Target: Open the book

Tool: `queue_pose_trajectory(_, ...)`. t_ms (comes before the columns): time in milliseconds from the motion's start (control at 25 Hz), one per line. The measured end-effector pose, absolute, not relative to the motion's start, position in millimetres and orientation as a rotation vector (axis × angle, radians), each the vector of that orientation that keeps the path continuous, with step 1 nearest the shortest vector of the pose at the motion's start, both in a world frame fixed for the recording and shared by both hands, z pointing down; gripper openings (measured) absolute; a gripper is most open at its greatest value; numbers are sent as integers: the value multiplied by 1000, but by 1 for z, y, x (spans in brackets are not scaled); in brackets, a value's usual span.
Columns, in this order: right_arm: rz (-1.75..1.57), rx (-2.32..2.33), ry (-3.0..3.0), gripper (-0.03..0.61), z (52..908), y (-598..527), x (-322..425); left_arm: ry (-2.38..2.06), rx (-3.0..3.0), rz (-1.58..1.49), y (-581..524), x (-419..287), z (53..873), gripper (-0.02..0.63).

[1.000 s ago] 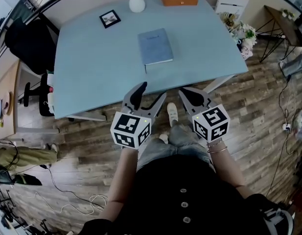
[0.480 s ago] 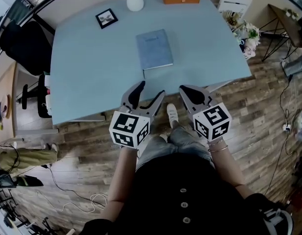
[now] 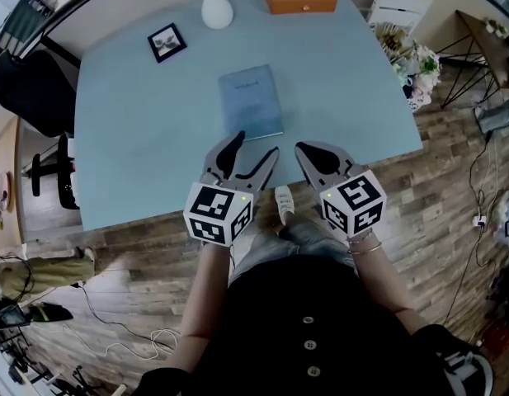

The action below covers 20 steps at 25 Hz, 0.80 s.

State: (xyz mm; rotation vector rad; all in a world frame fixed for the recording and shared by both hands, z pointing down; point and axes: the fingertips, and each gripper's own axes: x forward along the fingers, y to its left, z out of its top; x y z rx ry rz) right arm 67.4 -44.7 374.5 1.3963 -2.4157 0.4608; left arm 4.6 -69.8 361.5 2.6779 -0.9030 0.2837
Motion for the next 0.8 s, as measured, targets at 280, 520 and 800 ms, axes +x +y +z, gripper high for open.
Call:
queue_pose_trajectory(280, 474, 1317, -2452, 3, 379, -83, 78, -961, 2640, 318, -102, 18, 367, 275)
queue_pose_trajectory(520, 485, 1258, -2493, 3, 380, -107, 82, -1036, 2619, 348, -126, 18, 366, 275)
queue_pose_trajectory(800, 474, 1210, -2531, 3, 377, -127, 92, -1072, 2613, 396, -144, 27, 366, 275)
